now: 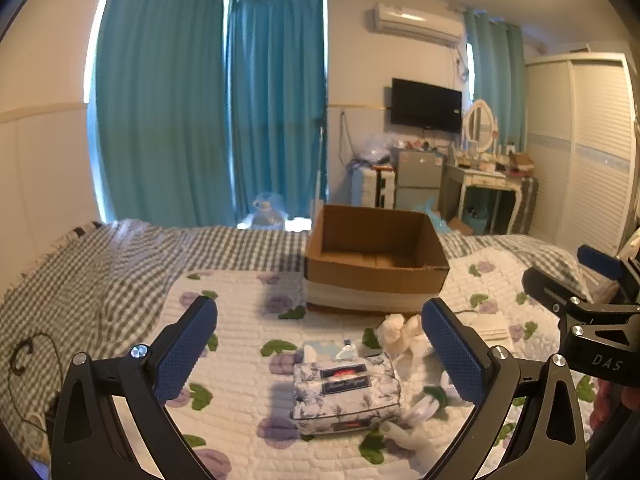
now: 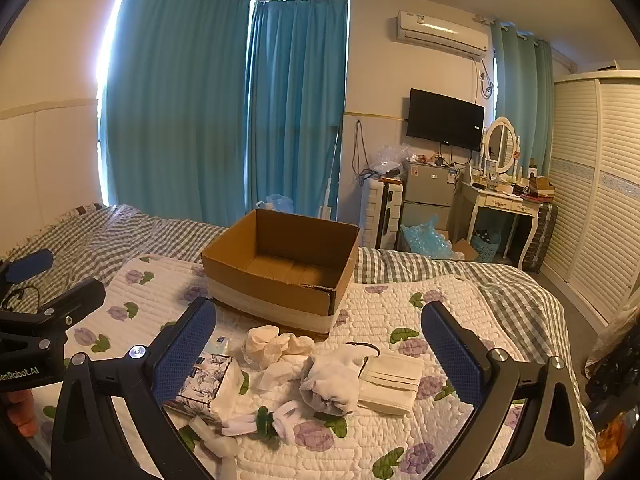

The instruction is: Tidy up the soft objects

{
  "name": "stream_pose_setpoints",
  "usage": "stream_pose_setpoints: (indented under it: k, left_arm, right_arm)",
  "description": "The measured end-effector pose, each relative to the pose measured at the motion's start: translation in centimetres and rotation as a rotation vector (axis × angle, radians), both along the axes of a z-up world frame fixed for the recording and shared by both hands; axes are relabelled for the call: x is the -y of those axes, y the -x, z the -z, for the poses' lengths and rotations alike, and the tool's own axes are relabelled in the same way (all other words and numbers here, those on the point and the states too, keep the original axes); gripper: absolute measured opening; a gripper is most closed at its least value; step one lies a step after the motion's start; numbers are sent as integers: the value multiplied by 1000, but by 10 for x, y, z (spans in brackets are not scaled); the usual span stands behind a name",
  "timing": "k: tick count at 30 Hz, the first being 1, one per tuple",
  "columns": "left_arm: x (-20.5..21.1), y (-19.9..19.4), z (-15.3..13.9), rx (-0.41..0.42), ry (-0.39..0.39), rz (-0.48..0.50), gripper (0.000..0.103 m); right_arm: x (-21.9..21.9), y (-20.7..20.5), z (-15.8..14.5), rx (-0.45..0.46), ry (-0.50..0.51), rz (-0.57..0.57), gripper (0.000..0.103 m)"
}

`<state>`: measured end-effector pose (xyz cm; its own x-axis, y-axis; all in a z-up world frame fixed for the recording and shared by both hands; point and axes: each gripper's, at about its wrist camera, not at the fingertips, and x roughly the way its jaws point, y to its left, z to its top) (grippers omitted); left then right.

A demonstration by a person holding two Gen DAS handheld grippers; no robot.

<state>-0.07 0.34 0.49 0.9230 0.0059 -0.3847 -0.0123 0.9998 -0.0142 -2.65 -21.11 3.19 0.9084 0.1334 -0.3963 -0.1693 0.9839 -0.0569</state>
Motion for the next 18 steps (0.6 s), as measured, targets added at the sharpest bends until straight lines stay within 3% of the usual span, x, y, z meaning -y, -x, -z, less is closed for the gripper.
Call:
stream_pose_setpoints:
  k: [18]
  left_arm:
    - [3, -2, -1, -12, -14, -9, 103]
  right_arm:
    - [1, -2, 1, -24, -7, -8, 103]
